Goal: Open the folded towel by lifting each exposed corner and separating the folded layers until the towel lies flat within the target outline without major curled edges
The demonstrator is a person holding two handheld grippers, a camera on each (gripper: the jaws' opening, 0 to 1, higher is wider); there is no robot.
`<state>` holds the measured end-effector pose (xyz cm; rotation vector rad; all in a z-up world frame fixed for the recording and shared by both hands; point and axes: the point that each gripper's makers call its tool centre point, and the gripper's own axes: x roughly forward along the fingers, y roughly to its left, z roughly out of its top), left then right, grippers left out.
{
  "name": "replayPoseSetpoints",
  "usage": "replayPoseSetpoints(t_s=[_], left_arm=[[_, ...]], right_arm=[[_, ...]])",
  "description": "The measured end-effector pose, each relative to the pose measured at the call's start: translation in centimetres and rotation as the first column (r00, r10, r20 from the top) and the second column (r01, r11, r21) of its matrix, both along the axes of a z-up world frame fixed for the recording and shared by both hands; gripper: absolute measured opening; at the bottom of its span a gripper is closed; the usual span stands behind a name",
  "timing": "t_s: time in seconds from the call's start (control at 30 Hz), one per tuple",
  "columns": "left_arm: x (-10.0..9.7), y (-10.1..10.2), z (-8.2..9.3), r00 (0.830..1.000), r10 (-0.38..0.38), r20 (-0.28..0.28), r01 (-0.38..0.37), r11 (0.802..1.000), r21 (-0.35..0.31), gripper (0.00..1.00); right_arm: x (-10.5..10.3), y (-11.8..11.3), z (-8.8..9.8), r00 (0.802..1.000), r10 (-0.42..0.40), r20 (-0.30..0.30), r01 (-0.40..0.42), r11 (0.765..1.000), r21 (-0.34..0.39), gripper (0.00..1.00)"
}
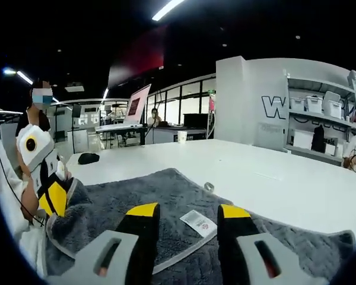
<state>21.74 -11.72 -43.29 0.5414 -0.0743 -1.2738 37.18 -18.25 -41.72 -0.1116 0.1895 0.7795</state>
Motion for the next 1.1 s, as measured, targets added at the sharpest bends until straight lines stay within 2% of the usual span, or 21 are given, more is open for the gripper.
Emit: replayPoseSetpoints(t_s=[0.2,0.3,0.93,1.1], left_arm=[[-0.2,0.1,0.1,1.000,-0.006,-0.009,0.006,1.000,-0.013,0.01],[-0.4,0.0,0.1,1.000,-0.018,-0.014,0.017,1.000,-0.019,0.01],[-0.6,0.0,0.1,1.000,-0.024,-0.021,0.023,0.999,-0.027,0.01],[-0.5,0.0,0.0,1.000,-0.016,-0.011,0.016,1.000,-0.014,0.01]], right_arm=[[1.4,0.0,-0.7,1.000,-0.017,-0.019,0.017,1.000,-0.025,0.35],[2.2,-0.3,-1.3,0.998,-0.037,-0.047,0.036,0.999,-0.029,0.35],[3.9,-0.2,-2.7,0.992,-0.077,-0.098,0.072,0.996,-0.054,0.34],[4.9,-0.1,-3.5,0.989,-0.105,-0.108,0.096,0.992,-0.087,0.34]])
